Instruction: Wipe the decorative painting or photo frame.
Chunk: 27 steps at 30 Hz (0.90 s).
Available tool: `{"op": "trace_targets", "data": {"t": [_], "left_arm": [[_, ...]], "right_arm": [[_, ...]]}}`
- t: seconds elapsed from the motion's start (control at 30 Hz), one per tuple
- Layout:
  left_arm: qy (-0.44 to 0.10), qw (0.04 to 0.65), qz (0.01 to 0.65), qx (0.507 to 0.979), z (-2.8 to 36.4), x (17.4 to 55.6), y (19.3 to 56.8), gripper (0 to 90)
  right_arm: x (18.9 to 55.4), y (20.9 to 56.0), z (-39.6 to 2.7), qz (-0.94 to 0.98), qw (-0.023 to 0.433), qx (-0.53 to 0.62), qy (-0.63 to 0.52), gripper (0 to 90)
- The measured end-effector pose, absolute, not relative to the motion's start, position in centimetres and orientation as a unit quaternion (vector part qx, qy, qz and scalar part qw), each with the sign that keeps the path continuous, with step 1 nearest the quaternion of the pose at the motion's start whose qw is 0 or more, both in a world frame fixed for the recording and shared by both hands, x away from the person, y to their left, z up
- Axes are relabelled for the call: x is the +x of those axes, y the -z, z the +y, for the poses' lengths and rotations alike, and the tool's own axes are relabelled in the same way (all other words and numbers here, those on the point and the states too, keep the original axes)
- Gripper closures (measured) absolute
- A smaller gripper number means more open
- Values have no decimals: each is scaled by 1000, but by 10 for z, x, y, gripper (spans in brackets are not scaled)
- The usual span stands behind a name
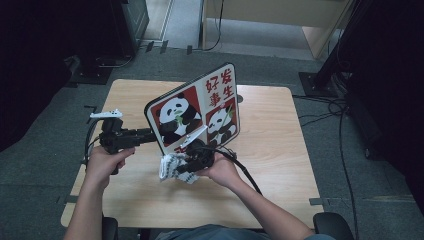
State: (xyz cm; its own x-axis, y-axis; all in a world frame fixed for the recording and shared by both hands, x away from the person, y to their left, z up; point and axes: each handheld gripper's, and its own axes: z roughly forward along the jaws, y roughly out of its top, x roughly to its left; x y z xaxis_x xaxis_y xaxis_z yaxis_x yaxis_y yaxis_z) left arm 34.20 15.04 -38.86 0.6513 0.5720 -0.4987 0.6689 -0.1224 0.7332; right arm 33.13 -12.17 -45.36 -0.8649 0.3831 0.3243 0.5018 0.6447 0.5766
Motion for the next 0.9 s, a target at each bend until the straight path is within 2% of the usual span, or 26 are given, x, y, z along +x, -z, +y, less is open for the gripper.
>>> {"op": "trace_targets", "data": {"t": [0.43,0.9], "left_arm": [[46,514,418,747,151,343,389,461],[41,509,426,747,156,343,388,412]], "right_arm": [[331,466,-124,-909,89,-243,326,784],[318,440,-125,-911,82,-223,338,794]]}}
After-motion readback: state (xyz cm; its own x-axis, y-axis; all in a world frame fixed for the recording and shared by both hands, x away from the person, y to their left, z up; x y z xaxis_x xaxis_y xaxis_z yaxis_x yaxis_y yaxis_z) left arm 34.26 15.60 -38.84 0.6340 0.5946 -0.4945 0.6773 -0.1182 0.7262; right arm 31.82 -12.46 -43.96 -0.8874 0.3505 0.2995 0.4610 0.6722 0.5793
